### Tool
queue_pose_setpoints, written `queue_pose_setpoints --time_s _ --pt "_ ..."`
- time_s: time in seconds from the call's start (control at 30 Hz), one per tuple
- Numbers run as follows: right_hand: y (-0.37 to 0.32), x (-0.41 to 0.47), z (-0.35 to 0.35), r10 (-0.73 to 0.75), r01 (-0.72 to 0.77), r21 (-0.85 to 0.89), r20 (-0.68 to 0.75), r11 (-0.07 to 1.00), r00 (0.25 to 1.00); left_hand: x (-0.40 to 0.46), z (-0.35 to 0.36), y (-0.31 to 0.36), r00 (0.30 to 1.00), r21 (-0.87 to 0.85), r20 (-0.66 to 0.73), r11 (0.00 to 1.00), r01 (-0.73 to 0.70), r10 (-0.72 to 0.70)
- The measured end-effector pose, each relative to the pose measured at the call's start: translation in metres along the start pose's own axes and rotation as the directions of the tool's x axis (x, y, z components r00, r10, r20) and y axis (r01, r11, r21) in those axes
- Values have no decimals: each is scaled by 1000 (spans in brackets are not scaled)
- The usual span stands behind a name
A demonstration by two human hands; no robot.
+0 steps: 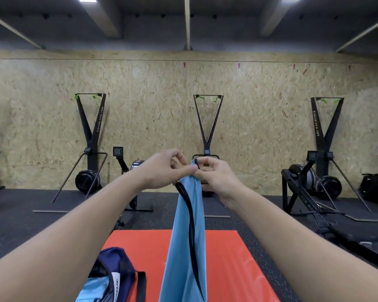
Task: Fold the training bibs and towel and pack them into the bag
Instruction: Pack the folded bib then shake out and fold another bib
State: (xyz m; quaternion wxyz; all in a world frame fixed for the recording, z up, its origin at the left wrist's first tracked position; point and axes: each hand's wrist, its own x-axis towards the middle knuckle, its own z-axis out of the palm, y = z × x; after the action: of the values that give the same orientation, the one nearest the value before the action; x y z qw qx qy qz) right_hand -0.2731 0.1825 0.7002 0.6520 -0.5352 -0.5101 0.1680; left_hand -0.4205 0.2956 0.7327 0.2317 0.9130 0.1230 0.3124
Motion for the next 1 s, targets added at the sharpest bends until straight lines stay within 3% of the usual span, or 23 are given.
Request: queue_pose_setpoints --time_s 0.13,0.23,0.33,0.53,0.7,0.83,1.0 --pt "-7 2 -5 24 -11 108 -124 994 992 0 7 -8 999 11 31 1000 14 -14" --pt "-14 1 -14 -9 3 -41 -152 999 988 4 4 -7 996 29 -88 999 -14 17" --pt "-23 -1 -26 8 -14 -57 -112 998 994 6 -3 -4 985 3 -172 1000 -20 21" --pt "-32 -3 -42 -24 22 -96 -11 995 1000 13 1 0 981 -95 -192 994 -47 28" --pt "-24 -4 -45 -63 71 -232 42 970 997 16 8 -2 990 -220 -142 974 -54 22" --pt "-14 -8 -43 7 37 -273 156 961 988 13 12 -4 996 -246 -84 969 -31 10" --pt "-10 -15 -36 53 7 -287 200 958 978 10 17 -8 997 -275 -79 961 -6 -17"
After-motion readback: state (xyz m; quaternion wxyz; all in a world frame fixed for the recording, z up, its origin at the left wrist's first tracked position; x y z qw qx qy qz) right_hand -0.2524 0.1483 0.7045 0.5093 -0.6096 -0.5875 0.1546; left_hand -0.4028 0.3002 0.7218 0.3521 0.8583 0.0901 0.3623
